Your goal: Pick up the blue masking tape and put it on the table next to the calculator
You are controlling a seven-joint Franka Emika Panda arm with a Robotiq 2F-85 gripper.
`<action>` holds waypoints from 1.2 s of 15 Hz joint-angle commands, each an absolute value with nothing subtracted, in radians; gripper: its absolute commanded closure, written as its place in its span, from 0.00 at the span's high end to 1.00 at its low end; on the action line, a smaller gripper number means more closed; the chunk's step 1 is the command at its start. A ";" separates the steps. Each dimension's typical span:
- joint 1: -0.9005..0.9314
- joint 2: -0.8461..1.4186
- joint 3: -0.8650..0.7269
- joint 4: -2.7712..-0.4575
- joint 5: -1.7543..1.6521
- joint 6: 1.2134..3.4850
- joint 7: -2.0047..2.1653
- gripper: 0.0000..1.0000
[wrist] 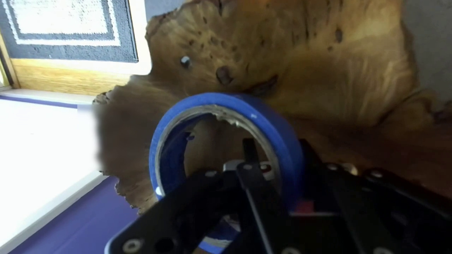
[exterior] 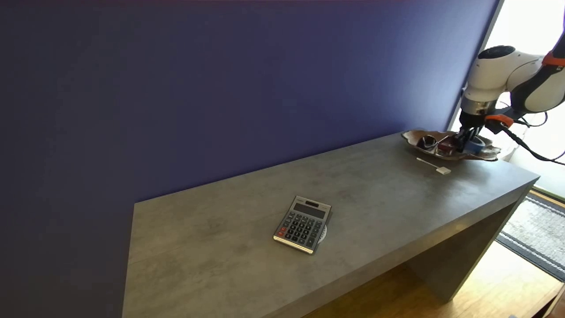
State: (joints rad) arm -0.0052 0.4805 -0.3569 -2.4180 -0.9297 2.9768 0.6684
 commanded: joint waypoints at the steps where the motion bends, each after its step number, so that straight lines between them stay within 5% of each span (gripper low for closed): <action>1: 0.005 0.418 -0.394 -2.466 -0.962 2.992 0.678 0.03; 11: 0.006 0.003 -0.333 -2.761 -0.942 3.080 0.576 0.01; 18: 0.240 -0.137 -0.138 -2.756 -0.913 3.052 0.570 0.01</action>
